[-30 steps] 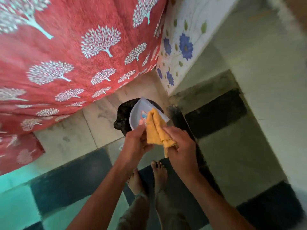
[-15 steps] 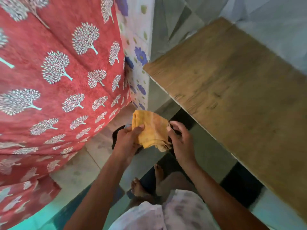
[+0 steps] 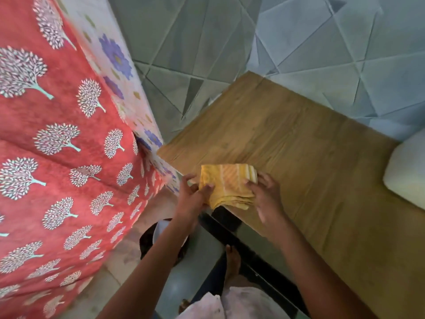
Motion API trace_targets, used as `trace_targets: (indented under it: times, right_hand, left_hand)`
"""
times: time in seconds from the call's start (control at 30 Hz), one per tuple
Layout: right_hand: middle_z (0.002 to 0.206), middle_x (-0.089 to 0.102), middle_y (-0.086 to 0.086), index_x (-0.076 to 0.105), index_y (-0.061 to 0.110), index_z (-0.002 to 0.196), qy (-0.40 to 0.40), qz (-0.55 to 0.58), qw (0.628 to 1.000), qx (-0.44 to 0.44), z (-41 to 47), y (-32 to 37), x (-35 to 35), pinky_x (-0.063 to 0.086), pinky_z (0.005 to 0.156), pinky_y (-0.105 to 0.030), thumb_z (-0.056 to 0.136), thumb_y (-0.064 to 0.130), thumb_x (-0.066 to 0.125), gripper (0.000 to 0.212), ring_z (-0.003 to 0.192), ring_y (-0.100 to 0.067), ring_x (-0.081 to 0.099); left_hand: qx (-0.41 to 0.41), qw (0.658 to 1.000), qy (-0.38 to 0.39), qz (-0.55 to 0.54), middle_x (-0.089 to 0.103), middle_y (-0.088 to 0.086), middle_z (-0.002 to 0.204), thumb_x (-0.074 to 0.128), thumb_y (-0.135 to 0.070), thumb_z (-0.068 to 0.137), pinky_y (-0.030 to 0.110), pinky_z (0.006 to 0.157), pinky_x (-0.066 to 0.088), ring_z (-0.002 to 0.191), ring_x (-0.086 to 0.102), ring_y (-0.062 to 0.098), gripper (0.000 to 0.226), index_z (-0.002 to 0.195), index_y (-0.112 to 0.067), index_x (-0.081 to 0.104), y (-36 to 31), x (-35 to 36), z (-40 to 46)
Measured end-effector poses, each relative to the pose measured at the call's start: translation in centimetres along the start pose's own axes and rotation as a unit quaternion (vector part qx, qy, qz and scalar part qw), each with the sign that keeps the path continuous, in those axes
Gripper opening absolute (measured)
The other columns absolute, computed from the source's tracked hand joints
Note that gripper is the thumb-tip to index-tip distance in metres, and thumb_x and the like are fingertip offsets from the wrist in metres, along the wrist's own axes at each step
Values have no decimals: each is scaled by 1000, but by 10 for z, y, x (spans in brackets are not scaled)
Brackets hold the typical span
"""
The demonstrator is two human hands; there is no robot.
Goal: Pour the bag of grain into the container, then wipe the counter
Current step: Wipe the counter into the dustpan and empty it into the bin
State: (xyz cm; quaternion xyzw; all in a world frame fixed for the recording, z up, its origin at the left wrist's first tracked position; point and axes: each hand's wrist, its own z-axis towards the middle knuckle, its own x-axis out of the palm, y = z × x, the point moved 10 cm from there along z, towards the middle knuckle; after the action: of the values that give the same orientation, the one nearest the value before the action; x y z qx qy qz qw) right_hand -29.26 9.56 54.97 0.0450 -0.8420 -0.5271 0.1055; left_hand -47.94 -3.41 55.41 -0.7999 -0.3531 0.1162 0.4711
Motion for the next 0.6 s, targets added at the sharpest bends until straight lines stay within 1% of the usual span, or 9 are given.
trace_targets:
  times: [0.03, 0.07, 0.1, 0.17, 0.23, 0.33, 0.43, 0.53, 0.6]
  right_hand:
    - [99, 74, -9, 64, 8, 112, -9, -21, 1000, -13, 11, 6, -4, 61, 73, -30, 83, -5, 74, 33, 89, -22, 73]
    - [98, 73, -5, 62, 10, 112, -17, -45, 999, -21, 24, 12, -7, 59, 67, -23, 83, -5, 75, 36, 85, -15, 71]
    - [99, 72, -2, 61, 12, 114, -19, -63, 998, -22, 36, 14, -9, 57, 62, -20, 82, -3, 76, 38, 84, -11, 70]
    - [102, 71, 0, 61, 16, 117, -12, -96, 995, -25, 61, 15, -9, 55, 60, -19, 83, 0, 77, 40, 86, -8, 69]
    - [105, 71, -1, 61, 19, 118, 0, -136, 990, -41, 86, 21, -6, 57, 65, -23, 85, 3, 75, 39, 88, -9, 70]
    - [113, 71, -5, 63, 17, 125, 35, -209, 976, -59, 119, 30, 6, 59, 84, -37, 86, 7, 75, 42, 99, -18, 70]
    - [116, 70, -2, 64, 15, 127, 66, -284, 953, -78, 144, 38, 22, 57, 90, -38, 85, 11, 75, 44, 105, -18, 67]
    - [117, 70, -5, 65, 10, 126, 76, -326, 939, -84, 162, 35, 32, 57, 90, -38, 85, 10, 76, 43, 108, -20, 67]
    - [121, 69, -9, 64, 7, 127, 83, -333, 935, -88, 169, 34, 40, 55, 91, -34, 86, 7, 74, 43, 111, -21, 66]
  left_hand:
    - [15, 999, -20, 29, 62, 11, 111, 74, -15, 91, 31, 62, 62, 90, 68, 26, 48, 126, -15, 41, -5, 3, 9]
    - [28, 996, -37, 70, 60, 9, 109, 76, -18, 89, 31, 62, 63, 91, 67, 26, 46, 121, -14, 43, -9, 7, 22]
    - [35, 991, -52, 119, 61, 7, 107, 79, -22, 86, 35, 67, 64, 93, 67, 27, 43, 114, -15, 48, -11, 11, 35]
    - [18, 976, -76, 205, 65, 5, 101, 85, -33, 78, 48, 76, 63, 94, 69, 29, 37, 99, -19, 58, -14, 17, 58]
    - [-9, 965, -93, 244, 69, 5, 93, 86, -36, 75, 51, 76, 63, 87, 71, 28, 33, 90, -18, 63, -12, 22, 77]
    - [-11, 951, -119, 284, 67, 3, 79, 82, -27, 80, 44, 73, 61, 77, 68, 24, 22, 82, -11, 67, -14, 29, 89]
    - [5, 936, -129, 329, 68, 8, 74, 75, -20, 86, 45, 67, 59, 73, 67, 26, 18, 80, -5, 69, -14, 32, 94]
    - [26, 928, -129, 348, 70, 8, 78, 68, -16, 88, 42, 65, 58, 74, 69, 25, 10, 81, -10, 67, -17, 34, 96]
    - [49, 922, -131, 360, 68, 6, 80, 63, -13, 88, 37, 58, 53, 73, 65, 21, 3, 85, -11, 64, -21, 36, 97]
